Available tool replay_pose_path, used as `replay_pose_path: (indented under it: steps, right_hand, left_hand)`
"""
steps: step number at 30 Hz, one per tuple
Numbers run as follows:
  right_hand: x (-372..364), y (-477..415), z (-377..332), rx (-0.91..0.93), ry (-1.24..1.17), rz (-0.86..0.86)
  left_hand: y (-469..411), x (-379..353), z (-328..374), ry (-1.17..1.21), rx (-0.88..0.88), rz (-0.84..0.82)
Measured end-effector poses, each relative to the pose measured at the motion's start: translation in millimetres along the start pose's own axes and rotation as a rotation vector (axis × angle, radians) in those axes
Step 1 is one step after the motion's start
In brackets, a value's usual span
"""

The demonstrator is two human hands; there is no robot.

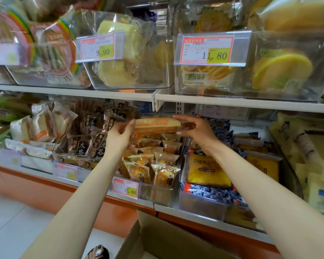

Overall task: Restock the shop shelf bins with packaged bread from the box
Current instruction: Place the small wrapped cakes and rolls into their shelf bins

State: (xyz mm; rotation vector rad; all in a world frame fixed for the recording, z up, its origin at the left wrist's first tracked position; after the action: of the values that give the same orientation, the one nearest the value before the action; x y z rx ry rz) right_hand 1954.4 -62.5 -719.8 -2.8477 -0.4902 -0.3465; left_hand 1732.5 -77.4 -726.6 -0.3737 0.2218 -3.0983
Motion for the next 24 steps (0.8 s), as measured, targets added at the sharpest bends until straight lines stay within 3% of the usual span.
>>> replay_pose_path:
  steps: [5,16,20,24]
  right_hand:
    - [4,7,-3,0.002,0.026,0.066]
    - [17,7,-3,0.018,-0.044,0.018]
    - [35,7,-2,0.066,-0.034,0.2]
    - [52,5,2,0.079,0.002,0.391]
  left_hand:
    - [-1,2,-3,-0.152,-0.024,-0.053]
    - [0,-9,3,-0.166,-0.06,-0.1]
    - [-4,-22,3,-0.26,-0.084,-0.133]
    - [-18,-39,1,-0.532,-0.157,-0.315]
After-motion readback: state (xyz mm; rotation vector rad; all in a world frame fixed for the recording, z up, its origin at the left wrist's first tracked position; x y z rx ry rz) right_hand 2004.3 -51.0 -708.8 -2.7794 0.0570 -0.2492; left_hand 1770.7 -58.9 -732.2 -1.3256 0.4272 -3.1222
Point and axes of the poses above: each hand's wrist, its own y-axis away from the middle knuckle, its own x-axis out of the back of the hand, z = x × y, the point moved 1 cm from there along -y, towards the middle knuckle, and after that the axes turned 15 degrees about -z, right-handed, at the moved point
